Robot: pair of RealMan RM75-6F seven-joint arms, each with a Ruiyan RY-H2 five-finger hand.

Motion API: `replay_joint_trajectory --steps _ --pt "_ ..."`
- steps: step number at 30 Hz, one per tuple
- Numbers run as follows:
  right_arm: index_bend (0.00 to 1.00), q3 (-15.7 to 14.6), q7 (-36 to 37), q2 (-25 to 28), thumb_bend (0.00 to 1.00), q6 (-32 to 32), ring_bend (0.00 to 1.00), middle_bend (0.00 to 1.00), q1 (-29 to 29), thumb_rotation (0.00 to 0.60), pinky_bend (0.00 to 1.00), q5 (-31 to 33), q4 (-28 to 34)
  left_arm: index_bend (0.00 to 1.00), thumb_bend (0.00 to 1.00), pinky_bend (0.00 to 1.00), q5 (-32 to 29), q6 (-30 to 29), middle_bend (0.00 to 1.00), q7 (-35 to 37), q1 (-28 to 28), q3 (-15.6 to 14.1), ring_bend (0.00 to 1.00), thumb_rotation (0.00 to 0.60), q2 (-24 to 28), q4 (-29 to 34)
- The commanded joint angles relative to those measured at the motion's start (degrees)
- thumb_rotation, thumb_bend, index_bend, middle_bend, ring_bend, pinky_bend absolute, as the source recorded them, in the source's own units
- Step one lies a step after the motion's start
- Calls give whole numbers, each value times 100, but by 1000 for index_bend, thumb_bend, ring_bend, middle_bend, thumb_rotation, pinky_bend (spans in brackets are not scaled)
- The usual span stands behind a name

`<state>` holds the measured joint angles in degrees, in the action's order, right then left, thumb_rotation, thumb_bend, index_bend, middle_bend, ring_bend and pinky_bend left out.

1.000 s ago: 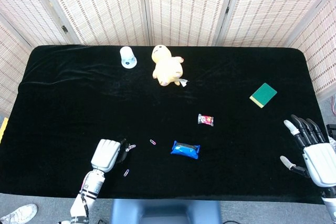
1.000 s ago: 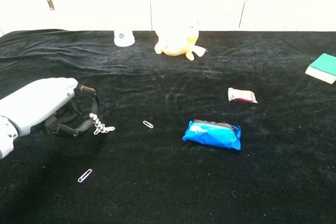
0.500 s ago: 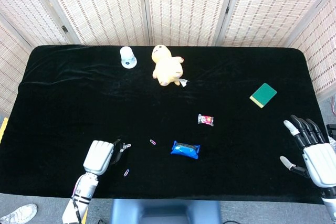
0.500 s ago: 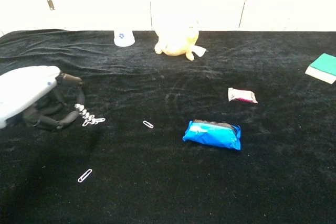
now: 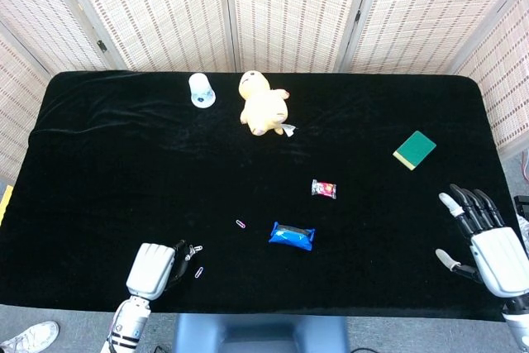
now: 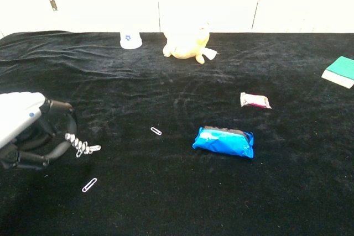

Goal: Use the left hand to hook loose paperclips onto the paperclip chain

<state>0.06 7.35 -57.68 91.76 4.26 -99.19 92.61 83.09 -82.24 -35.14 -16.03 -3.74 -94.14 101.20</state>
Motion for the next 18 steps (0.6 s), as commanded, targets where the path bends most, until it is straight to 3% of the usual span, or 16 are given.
replay_joint_trajectory --steps 1,18 --pt "0 -5 34 8 230 10 0 0 0 600 0 -12 -16 751 657 1000 62 -25 1000 -46 69 -58 1000 600 -63 -42" --pt "0 -95 78 17 231 154 0 0 -36 600 0 -238 -53 751 657 1000 507 -282 1000 36 545 -352 1000 600 -248 -189"
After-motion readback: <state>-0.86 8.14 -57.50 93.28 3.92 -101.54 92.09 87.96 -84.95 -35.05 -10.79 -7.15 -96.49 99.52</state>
